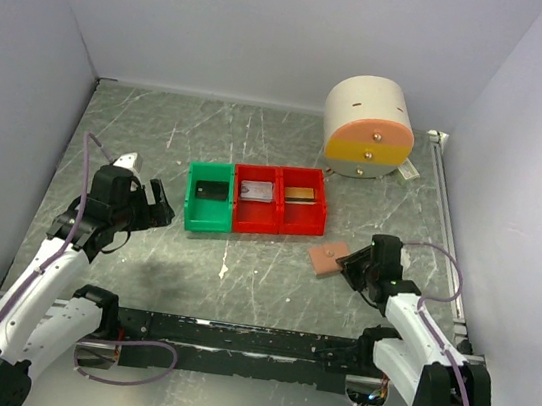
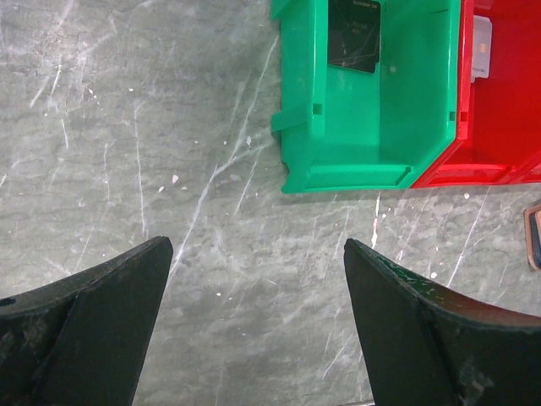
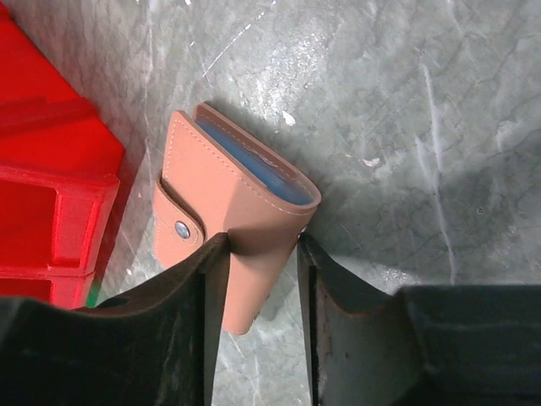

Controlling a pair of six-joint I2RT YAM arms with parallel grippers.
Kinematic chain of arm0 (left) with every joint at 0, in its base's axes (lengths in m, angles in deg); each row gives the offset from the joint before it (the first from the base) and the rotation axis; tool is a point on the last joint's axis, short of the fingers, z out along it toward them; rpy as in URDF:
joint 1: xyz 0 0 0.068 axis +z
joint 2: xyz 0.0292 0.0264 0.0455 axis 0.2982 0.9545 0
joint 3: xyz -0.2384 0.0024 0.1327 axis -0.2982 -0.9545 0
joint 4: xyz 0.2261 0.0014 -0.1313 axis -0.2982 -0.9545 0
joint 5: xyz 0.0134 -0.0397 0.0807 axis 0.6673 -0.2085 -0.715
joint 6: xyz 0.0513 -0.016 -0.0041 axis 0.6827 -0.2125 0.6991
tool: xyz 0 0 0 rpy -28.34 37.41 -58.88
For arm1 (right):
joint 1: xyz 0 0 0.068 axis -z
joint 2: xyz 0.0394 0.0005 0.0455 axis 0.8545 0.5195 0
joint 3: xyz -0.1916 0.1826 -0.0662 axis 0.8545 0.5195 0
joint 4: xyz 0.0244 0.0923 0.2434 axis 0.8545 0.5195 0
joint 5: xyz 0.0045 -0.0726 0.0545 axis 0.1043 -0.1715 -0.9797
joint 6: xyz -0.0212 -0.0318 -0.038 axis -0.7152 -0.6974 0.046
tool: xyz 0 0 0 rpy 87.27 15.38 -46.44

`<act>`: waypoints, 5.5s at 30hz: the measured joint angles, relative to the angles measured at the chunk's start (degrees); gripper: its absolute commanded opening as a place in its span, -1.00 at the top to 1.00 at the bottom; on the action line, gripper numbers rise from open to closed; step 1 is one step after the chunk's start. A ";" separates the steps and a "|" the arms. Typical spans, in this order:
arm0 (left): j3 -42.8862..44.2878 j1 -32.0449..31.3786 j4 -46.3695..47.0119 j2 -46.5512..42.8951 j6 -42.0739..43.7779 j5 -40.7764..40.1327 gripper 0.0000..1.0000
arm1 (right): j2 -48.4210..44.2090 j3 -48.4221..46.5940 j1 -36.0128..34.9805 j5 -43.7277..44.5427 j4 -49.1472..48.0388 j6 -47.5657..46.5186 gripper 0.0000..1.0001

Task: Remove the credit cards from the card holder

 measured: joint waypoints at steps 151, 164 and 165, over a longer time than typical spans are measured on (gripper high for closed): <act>24.96 -61.24 -2.36 54.80 -37.44 -24.87 0.36 | 17.99 1.90 -29.99 -28.89 -27.47 -12.98 0.18; 19.04 -61.40 2.36 49.94 -38.12 -25.09 0.57 | 20.55 1.51 -30.21 -29.55 -29.11 -12.13 1.00; 18.32 -61.40 2.84 49.33 -38.29 -25.09 0.60 | 20.06 1.51 -30.29 -29.18 -28.98 -12.13 1.00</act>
